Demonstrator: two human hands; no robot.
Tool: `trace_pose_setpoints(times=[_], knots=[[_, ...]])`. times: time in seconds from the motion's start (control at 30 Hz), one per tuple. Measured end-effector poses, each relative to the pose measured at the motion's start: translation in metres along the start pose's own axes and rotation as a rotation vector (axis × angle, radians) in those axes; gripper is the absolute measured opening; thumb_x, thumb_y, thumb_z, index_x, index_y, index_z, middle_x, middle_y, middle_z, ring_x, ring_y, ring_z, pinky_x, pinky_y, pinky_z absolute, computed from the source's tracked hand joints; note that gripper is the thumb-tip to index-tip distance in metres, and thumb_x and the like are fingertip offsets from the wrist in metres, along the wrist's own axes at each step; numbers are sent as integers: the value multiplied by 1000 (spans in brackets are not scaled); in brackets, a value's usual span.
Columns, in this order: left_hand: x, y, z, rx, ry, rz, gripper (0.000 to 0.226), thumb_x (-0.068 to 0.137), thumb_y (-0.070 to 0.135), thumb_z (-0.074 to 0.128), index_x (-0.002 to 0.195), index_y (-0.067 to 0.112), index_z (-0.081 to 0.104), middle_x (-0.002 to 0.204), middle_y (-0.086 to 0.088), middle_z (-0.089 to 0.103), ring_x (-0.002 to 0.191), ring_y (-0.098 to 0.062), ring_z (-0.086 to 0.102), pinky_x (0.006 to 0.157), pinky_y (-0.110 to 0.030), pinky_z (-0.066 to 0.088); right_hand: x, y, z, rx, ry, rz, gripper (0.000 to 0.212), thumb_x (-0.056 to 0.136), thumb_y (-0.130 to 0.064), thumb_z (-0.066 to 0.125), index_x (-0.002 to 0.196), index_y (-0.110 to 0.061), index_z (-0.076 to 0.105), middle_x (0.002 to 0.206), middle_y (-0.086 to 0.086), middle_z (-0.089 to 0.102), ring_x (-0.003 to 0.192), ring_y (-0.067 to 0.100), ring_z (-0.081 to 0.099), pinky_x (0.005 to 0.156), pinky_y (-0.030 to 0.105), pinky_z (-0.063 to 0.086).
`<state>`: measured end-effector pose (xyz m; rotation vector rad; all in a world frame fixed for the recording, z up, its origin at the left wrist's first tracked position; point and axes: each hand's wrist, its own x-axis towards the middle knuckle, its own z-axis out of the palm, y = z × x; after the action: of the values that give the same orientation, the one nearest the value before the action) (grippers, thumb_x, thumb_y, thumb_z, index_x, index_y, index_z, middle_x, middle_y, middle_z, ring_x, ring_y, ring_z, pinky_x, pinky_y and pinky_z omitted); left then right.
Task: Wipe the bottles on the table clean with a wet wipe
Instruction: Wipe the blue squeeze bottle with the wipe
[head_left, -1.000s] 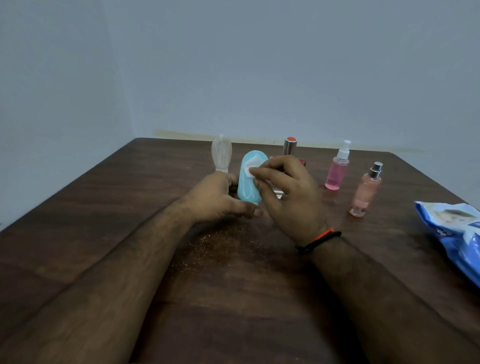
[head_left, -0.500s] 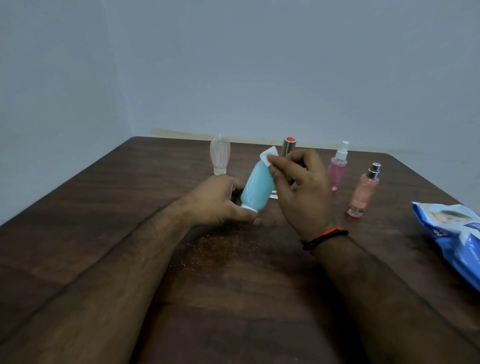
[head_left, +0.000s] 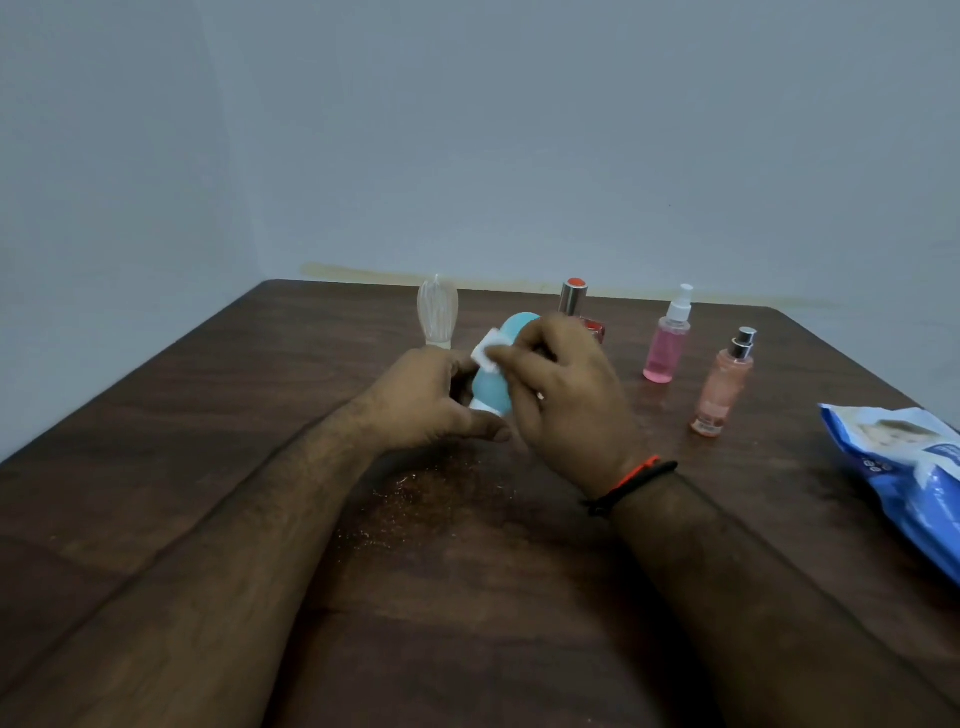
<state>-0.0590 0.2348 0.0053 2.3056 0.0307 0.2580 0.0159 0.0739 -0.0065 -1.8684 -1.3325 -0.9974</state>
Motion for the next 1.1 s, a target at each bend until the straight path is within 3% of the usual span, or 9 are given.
trace_pose_setpoints(times=[0.17, 0.33, 0.5, 0.63, 0.77, 0.93, 1.0, 1.1], knots=[[1, 2, 3, 46, -17, -2, 51, 66, 35, 90, 112, 23, 70, 94, 9, 74, 86, -7, 69, 86, -40, 57, 0, 15, -4, 71, 191, 237, 20, 91, -4, 63, 108, -6, 74, 91, 8, 53, 84, 23, 53, 70, 36, 49], [0, -2, 0, 16, 20, -22, 44, 68, 35, 88, 107, 22, 72, 91, 8, 75, 82, -7, 70, 83, -38, 58, -1, 10, 1, 100, -3, 90, 25, 92, -10, 61, 113, -10, 73, 93, 8, 56, 85, 23, 55, 70, 40, 50], [0, -8, -4, -258, 51, -39, 34, 72, 7, 85, 103, 11, 72, 87, -5, 75, 77, -16, 70, 76, -37, 59, -2, 1, 1, 132, -152, -29, 30, 91, -20, 52, 107, -10, 76, 92, 5, 59, 85, 19, 54, 69, 31, 49], [-3, -4, -3, -455, 0, -32, 38, 73, 2, 81, 109, 1, 69, 97, -19, 74, 83, -27, 70, 77, -38, 60, -3, 10, -1, 142, 7, 59, 20, 88, -4, 64, 102, -9, 76, 91, 6, 60, 85, 20, 58, 72, 35, 52], [-3, 2, 0, -478, -83, 6, 35, 74, 4, 81, 107, 2, 70, 97, -20, 73, 82, -28, 70, 76, -37, 60, -1, 14, -8, 147, 217, 193, 25, 82, 12, 67, 99, -5, 75, 90, 9, 60, 84, 12, 56, 75, 10, 44], [-3, -1, 2, -547, -10, 13, 37, 72, 5, 80, 107, 1, 69, 94, -18, 74, 79, -28, 70, 71, -35, 58, -3, 10, -6, 246, 131, 175, 19, 86, 3, 67, 99, -9, 74, 95, 5, 62, 90, 10, 59, 77, 18, 50], [-2, -3, 0, -569, 30, 13, 35, 73, 4, 79, 107, 1, 70, 94, -18, 74, 79, -27, 70, 70, -33, 58, -3, 8, -5, 249, 72, 149, 19, 86, 2, 68, 99, -10, 75, 94, 3, 62, 88, 5, 56, 75, 15, 48], [0, -5, -1, -592, 71, 14, 38, 73, 7, 79, 108, -2, 69, 95, -21, 74, 81, -28, 71, 70, -34, 57, -3, 8, -4, 279, 9, 118, 17, 85, 0, 68, 97, -8, 75, 89, 0, 61, 81, 9, 58, 69, 22, 51]])
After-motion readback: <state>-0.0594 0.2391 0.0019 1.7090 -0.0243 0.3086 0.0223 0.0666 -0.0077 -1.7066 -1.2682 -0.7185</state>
